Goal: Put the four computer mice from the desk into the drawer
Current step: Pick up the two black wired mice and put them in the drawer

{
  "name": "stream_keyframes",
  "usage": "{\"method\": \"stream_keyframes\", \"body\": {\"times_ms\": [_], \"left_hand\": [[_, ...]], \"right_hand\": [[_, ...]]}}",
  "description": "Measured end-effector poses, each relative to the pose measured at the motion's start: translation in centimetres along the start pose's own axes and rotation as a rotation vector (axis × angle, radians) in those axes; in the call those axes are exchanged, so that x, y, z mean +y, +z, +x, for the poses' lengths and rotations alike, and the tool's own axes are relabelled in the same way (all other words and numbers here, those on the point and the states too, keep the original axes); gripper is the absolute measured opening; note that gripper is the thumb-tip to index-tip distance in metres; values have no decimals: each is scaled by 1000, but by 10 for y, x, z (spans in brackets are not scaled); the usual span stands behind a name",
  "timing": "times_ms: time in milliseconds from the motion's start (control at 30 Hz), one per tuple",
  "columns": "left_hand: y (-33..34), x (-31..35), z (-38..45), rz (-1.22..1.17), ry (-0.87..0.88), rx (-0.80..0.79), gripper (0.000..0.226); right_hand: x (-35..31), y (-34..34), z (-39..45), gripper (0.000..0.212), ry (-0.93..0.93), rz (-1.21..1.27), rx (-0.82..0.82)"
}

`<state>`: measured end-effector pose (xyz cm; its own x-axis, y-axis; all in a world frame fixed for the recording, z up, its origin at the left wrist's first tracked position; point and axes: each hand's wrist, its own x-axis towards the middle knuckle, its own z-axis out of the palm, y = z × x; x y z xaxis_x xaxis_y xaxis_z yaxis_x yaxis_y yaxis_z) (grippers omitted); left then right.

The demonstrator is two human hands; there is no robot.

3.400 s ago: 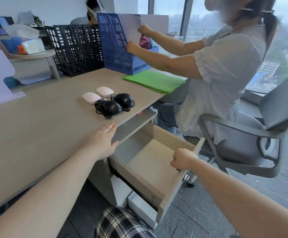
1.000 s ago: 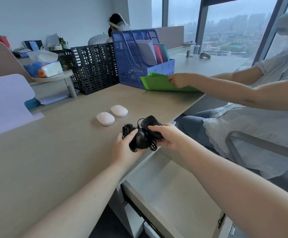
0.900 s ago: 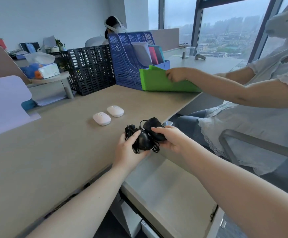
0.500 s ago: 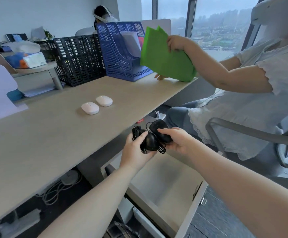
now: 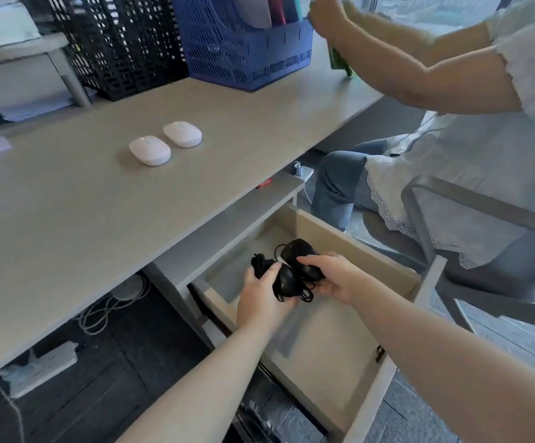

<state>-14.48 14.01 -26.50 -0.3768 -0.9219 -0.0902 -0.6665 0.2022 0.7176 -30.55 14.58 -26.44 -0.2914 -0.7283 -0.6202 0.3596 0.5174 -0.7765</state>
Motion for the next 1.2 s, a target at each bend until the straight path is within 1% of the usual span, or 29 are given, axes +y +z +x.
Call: {"method": "stream_keyframes", "body": {"times_ms": [67,167,300,400,533,600,700,767,833,900,1033,1067,1167,1200], "left_hand": [[3,-2,9,6,-33,-35,58],[7,-4,23,28,-131,-75,59],[12,-6,29,139,-228,-83,51],[16,-10,32,236,-292,-120,53],[20,-18,39,306,-370,-179,72],[20,-20,42,363,-356,-182,74],[20,-23,44,474,-280,-177,63],[19,-25,45,532,-232,-182,56],[19,-27,46,551,-218,-194,49],[21,-28,47,542,-227,-197,42],[22,-30,47,548,-220,-196,32],[22,-29,47,554,-222,-206,31],[17,-25,47,601,-222,-244,31],[15,-24,47,634,-211,-259,33]], "right_hand": [[3,2,11,32,18,-11,8],[4,5,27,33,40,-45,-12],[6,10,41,20,59,-82,-42],[8,8,50,29,64,-82,-33],[6,5,53,40,60,-149,-42],[4,5,56,48,0,-235,11],[1,5,59,58,-171,-487,147],[0,6,60,55,-254,-666,182],[1,8,63,45,-273,-779,190],[3,10,66,45,-265,-843,190],[3,15,68,41,-285,-880,170],[3,16,65,44,-275,-887,169],[1,15,59,60,-275,-914,193],[-1,15,55,60,-283,-934,205]]}}
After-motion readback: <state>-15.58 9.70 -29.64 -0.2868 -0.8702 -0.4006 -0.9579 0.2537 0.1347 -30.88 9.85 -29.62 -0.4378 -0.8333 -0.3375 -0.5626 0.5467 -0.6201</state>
